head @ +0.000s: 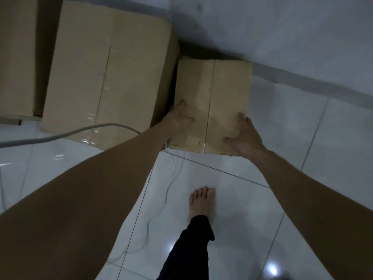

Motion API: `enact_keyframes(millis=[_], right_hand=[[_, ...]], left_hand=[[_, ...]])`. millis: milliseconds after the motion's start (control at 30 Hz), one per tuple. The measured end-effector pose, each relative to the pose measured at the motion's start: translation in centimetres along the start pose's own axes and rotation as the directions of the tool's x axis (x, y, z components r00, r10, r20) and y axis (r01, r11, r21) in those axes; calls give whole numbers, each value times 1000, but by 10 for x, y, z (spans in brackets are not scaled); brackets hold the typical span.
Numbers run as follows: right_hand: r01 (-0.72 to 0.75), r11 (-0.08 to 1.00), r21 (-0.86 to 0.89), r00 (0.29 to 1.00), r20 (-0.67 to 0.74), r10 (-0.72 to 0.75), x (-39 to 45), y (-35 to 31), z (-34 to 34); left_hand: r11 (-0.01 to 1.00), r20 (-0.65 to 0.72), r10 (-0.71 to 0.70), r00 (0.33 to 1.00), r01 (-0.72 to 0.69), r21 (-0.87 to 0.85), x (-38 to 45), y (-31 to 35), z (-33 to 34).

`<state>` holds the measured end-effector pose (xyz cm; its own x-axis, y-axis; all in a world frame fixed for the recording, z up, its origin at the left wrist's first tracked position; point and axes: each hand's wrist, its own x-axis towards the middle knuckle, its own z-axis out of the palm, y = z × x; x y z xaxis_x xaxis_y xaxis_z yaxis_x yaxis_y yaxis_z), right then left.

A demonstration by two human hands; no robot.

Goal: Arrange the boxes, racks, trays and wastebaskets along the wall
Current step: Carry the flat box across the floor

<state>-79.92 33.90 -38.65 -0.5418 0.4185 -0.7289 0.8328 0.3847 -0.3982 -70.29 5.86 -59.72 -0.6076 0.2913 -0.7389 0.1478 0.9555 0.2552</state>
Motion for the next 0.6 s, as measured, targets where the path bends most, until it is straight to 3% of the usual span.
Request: enact_keyframes(millis=[33,67,100,133,200,233,267,300,367,433,467,500,600], right_hand=[[-15,1000,-10,999,33,15,1,0,0],[-25,1000,-19,998,56,26,0,-1,0],[-30,999,-27,997,66,31,-2,-3,1],[-32,999,-34,997,62,34,-6,-6,0],[-33,999,-35,999,31,34,-18,-15,-2],[-23,999,-28,1000,19,23,-26,-22,-4],[-8,1000,-16,1000,16,9,-35,-30,-7],[6,1000,-6,1000,17,-6,-46,-38,-10],[28,1000,6,999,24,-28,-71,-53,-17],[42,999,14,999,31,-42,-103,-66,-23],[47,999,22,998,32,-48,-121,-72,-27],[47,998,37,998,35,-49,-140,-78,-32],[44,992,115,998,34,-48,-199,-93,-53]], left_hand=[[979,16,-78,997,80,-189,-6,1,-9],[987,50,-76,996,82,-141,-5,8,-12],[988,-64,-52,997,42,-150,1,3,-8],[991,-63,-100,993,94,-91,-5,3,-3],[999,-148,28,989,-33,-32,-23,3,-10],[993,-141,95,986,-84,77,-10,-11,9],[995,-127,98,987,-93,48,26,-29,20],[995,-99,95,991,-92,31,52,-32,-7],[988,-156,150,976,-142,64,69,0,-129],[983,-82,153,985,-160,-90,10,85,-284],[996,-117,22,993,-32,-86,-56,128,-329],[974,-84,50,995,-67,-218,-90,144,-348],[941,-78,105,991,-124,-315,-171,158,-371]])
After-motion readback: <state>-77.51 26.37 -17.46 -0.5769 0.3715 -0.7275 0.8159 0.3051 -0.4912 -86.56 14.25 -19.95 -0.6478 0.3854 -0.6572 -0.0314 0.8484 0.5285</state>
